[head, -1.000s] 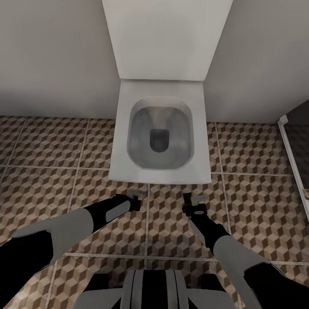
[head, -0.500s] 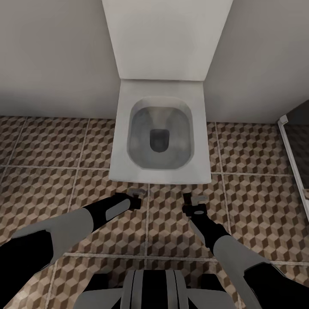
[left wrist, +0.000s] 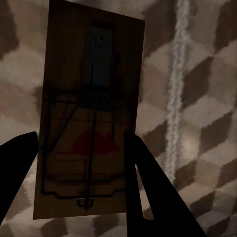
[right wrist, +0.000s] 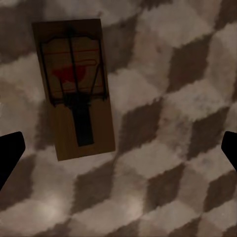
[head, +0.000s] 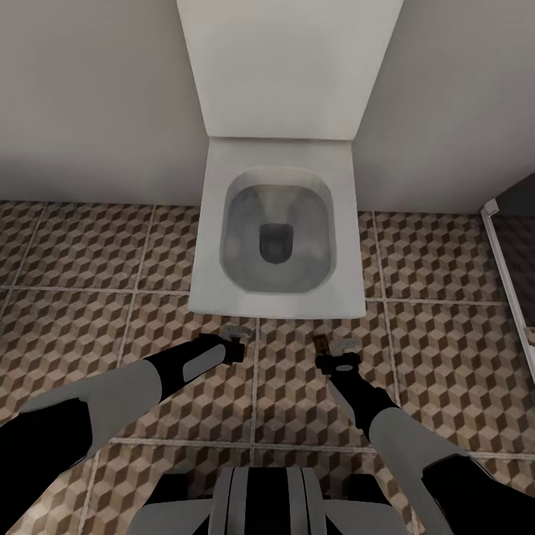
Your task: Take the four mousetraps from the cabinet in the bathroom and place them on the bathroom floor. Make sure all four end up on the same floor surface, and ensure that at least two of them are either under or directly next to the same bathroom sink.
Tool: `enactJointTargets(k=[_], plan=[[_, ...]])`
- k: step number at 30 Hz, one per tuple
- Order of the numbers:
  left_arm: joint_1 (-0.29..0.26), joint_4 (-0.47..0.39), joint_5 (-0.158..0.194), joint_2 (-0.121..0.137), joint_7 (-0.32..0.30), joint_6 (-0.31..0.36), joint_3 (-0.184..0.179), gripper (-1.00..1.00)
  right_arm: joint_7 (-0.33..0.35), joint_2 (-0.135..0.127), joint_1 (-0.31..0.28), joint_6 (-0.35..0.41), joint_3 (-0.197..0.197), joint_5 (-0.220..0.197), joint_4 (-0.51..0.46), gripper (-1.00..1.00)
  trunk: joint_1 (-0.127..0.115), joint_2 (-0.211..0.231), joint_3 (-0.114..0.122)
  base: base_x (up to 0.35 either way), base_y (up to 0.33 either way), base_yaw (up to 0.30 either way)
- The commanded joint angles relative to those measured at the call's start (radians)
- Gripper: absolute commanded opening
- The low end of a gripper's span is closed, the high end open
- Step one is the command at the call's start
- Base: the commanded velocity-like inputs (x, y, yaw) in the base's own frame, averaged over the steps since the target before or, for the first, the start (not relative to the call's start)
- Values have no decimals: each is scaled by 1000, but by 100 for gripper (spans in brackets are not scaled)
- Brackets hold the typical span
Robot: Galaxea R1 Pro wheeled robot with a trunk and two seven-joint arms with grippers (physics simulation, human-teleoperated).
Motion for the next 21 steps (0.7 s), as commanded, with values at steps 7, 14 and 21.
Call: enactJointTargets(k=[7,14,21], plan=[[-2,-2,7,1,9,0,-6,-100,-8,-1,0,5,8,-10,-2,100,0,0,-1,0,0,0],[-2,-2,7,3,9,0,-6,-100,-8,-1,0,5,8,-10,-3,100,0,0,-1,0,0,0],[-2,0,7,2,9,0,-6,-100,-8,-1,0,4,9,-10,-3,100,0,0,-1,0,0,0]])
